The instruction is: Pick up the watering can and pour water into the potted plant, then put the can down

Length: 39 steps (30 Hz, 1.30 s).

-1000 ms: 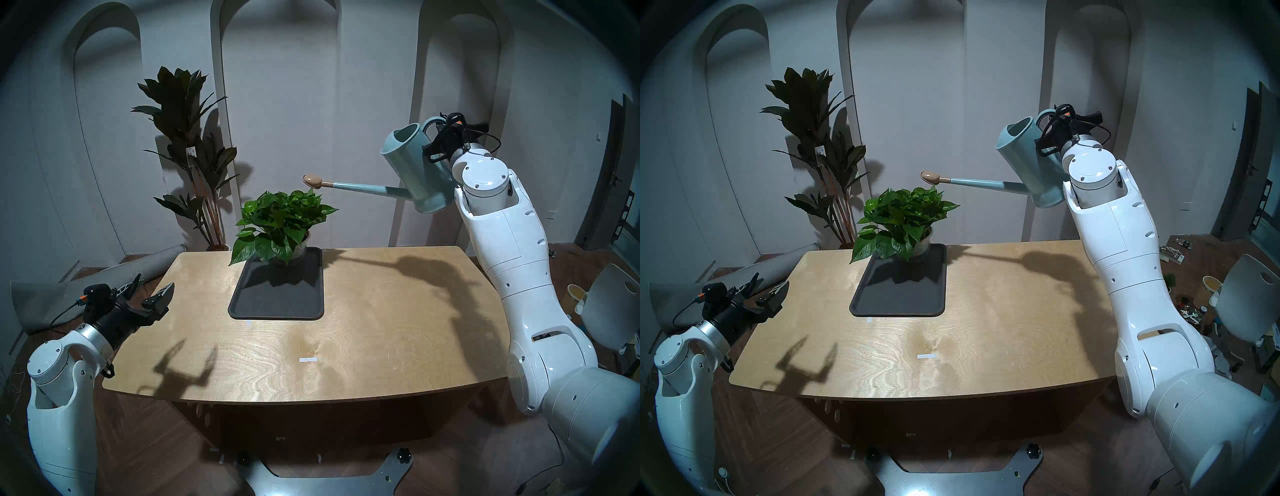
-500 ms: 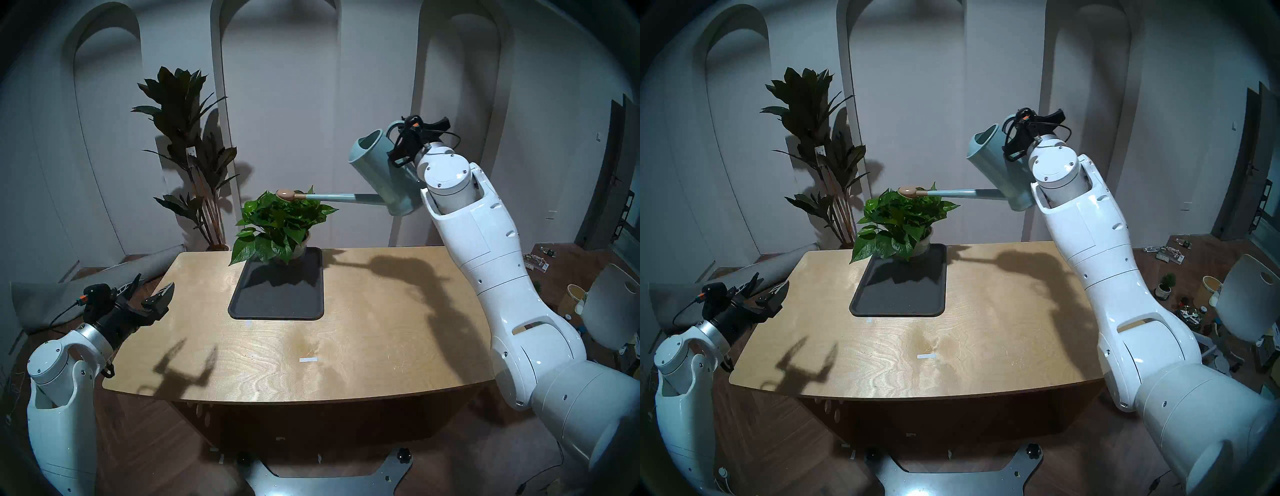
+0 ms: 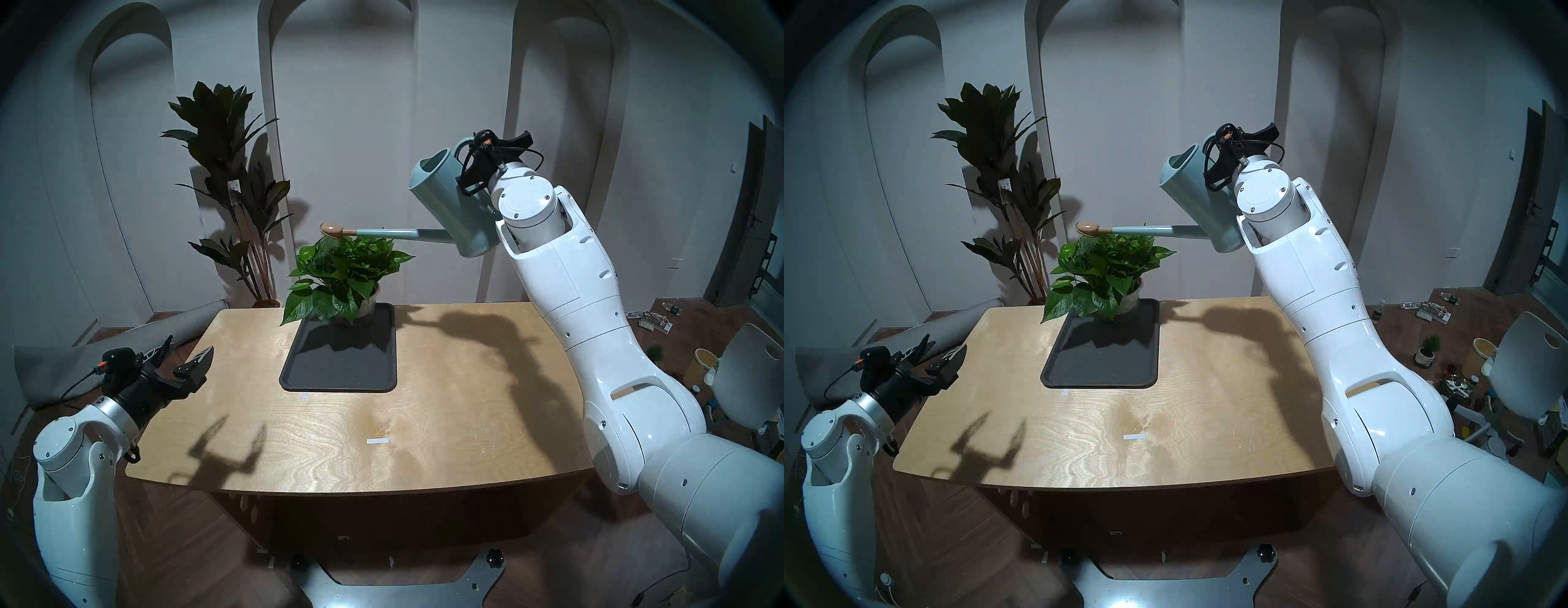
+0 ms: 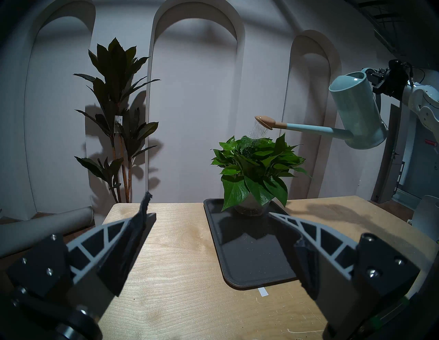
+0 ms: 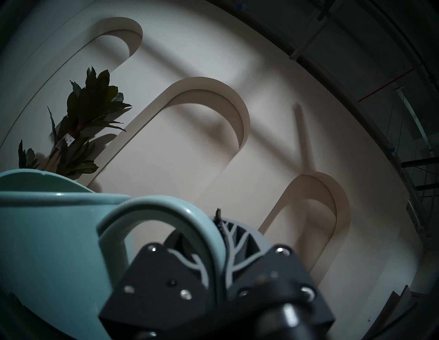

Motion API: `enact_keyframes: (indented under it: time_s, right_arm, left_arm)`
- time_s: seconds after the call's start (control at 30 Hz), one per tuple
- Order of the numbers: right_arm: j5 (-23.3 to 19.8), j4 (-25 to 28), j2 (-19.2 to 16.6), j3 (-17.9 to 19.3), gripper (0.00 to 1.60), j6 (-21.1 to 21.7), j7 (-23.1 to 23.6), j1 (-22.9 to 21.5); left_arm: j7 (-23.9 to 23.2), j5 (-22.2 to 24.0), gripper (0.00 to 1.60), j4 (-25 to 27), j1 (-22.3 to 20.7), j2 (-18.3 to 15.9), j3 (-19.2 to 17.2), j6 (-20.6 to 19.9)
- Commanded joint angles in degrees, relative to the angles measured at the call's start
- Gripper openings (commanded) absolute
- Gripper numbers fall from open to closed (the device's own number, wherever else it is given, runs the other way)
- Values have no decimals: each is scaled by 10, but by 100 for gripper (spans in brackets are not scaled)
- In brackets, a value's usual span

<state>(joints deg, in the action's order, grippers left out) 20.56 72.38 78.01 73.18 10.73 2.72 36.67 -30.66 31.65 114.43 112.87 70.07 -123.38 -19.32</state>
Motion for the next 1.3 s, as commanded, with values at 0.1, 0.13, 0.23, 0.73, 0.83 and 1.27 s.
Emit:
enact_keyframes:
  time_s: [0.1,0.13,0.23,0.73,0.83,1.27]
  right_arm:
    - [29,18,-23,50,0,-12,-7,-66]
    - [30,11,-28,53,0,-12,-5,-73]
    - [35,4,-34,60,0,-15,-3,-77]
    - [61,-109,-14,56,0,-36,-1,-117]
    - [62,-108,-1,57,0,-40,-2,-114]
    - [23,-138,29,89,0,-90,-22,-133]
  left_arm:
    - [-2,-1,160,10,-3,-3,0,2]
    - [-2,-1,160,10,-3,-3,0,2]
    - [-2,-1,160,10,-3,-3,0,2]
    - [-1,-1,160,12,-2,-4,0,2]
    - [-1,-1,160,12,-2,-4,0,2]
    - [-1,-2,160,13,-1,-4,0,3]
